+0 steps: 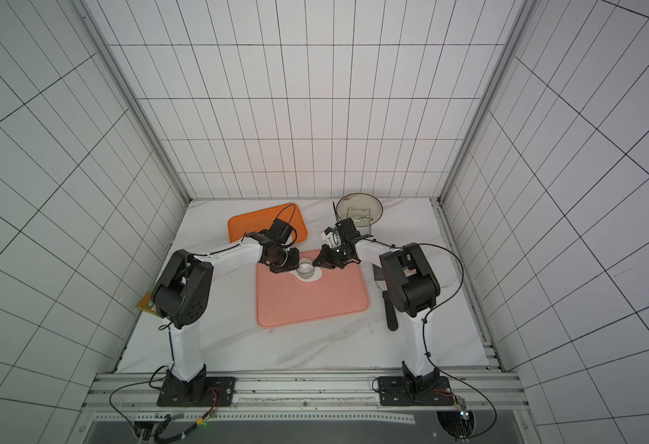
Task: Roll out the dumpling wrappers from the dough
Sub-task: Press the dumpling wrapper on the work surface.
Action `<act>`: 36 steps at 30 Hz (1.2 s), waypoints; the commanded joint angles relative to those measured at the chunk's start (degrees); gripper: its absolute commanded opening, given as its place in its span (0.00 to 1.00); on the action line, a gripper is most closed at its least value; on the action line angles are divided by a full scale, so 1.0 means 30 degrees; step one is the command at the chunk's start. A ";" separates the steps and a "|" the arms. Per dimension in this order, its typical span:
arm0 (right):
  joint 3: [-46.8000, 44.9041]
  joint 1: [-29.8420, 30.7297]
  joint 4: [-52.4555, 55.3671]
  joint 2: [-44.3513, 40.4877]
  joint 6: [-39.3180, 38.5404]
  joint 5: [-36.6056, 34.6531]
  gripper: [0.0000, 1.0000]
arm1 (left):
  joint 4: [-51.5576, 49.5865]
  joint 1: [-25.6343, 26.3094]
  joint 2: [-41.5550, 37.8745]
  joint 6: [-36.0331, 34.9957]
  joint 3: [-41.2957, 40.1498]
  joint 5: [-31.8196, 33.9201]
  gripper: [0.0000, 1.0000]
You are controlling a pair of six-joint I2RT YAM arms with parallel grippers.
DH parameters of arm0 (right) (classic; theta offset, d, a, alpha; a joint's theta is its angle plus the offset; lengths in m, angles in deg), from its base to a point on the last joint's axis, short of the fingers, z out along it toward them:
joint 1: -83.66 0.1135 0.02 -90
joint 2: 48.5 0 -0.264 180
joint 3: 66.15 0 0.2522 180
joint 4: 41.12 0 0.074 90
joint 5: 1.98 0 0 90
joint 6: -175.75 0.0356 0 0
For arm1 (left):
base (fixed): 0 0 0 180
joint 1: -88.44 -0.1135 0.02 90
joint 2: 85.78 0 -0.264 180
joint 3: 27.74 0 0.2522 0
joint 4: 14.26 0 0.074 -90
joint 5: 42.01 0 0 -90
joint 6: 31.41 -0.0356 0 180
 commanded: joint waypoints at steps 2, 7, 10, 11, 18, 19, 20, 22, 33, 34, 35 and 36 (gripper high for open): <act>-0.1451 -0.0057 0.3103 0.2321 0.0168 -0.4652 0.00 | -0.1876 0.0255 0.2007 0.0099 -0.1333 0.0613 0.00; -0.1357 0.0335 0.3102 0.2515 0.0183 -0.4589 0.00 | -0.1846 -0.0054 0.1713 0.0041 -0.1645 0.0672 0.00; -0.1612 0.0241 0.3052 0.2500 0.0091 -0.4665 0.00 | -0.1745 0.0126 0.1782 0.0099 -0.1645 0.0506 0.00; -0.1746 0.0125 0.2974 0.2429 0.0122 -0.4668 0.00 | -0.1678 0.0244 0.1810 0.0129 -0.1623 0.0425 0.00; -0.2245 -0.0258 0.2738 0.1703 0.0212 -0.4731 0.00 | -0.1698 0.0669 0.1935 0.0234 -0.1484 0.0545 0.00; -0.2223 -0.0205 0.2725 0.1571 0.0232 -0.4737 0.00 | -0.1756 0.0678 0.1848 0.0217 -0.1469 0.0645 0.00; -0.2188 -0.0150 0.2750 0.1427 0.0241 -0.4735 0.00 | -0.1822 0.0685 0.1745 0.0188 -0.1418 0.0745 0.00; -0.2046 -0.0025 0.2802 0.1119 0.0266 -0.4614 0.00 | -0.2123 0.0707 0.1563 0.0107 -0.1196 0.0978 0.00; -0.0845 0.0298 0.3449 -0.0488 0.0159 -0.4580 0.00 | -0.3585 0.0737 0.0859 -0.0381 0.0512 0.1886 0.00; -0.0767 0.0299 0.3512 -0.0547 0.0146 -0.4585 0.00 | -0.3634 0.0766 0.0853 -0.0413 0.0623 0.1973 0.00; -0.0705 0.0276 0.3536 -0.0628 0.0125 -0.4610 0.01 | -0.3690 0.0784 0.0823 -0.0442 0.0651 0.2018 0.00; -0.0675 0.0279 0.3549 -0.0679 0.0124 -0.4611 0.02 | -0.3715 0.0795 0.0830 -0.0457 0.0716 0.2005 0.00</act>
